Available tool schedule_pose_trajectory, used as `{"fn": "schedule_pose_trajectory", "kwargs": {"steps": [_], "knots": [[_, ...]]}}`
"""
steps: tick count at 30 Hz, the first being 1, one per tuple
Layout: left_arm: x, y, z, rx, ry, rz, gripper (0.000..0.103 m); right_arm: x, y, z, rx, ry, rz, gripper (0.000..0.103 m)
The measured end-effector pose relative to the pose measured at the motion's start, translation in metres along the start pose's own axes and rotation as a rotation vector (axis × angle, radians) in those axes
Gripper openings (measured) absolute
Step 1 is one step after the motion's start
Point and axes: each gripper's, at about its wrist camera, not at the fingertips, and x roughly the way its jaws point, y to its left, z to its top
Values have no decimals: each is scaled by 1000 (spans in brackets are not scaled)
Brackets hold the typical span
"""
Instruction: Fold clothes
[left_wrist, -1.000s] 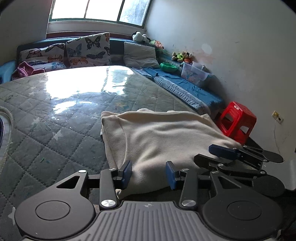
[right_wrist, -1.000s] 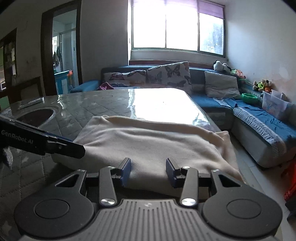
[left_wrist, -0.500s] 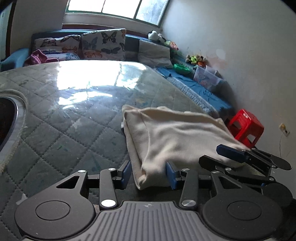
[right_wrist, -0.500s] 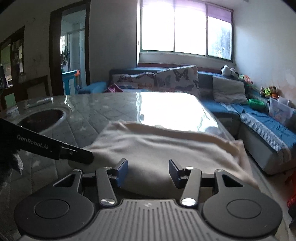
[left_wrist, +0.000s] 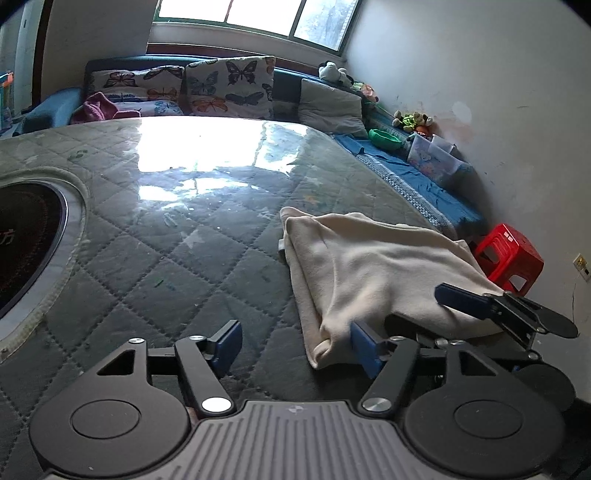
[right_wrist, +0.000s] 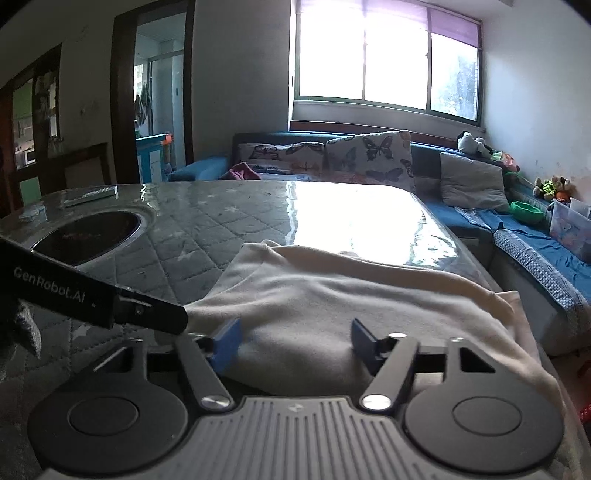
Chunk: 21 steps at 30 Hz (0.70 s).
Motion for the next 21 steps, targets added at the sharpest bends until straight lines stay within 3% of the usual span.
{"fn": "schedule_pose_trajectory", "kwargs": {"steps": [3,8,16,21], "knots": [[-1,1,-1,4,5,11,80,-3,1,-3,7,5,-10,79],[-5,4,-4,8,1,18,86,-10,3,-7,26,-8,-28,84],[-12,7,-8,13,-19,14,98,-22,6,-10,43,-27,-81,101],[-14,7,-11,17,-34,17,103,-29,7,-14,67,-28,-110,103]]}}
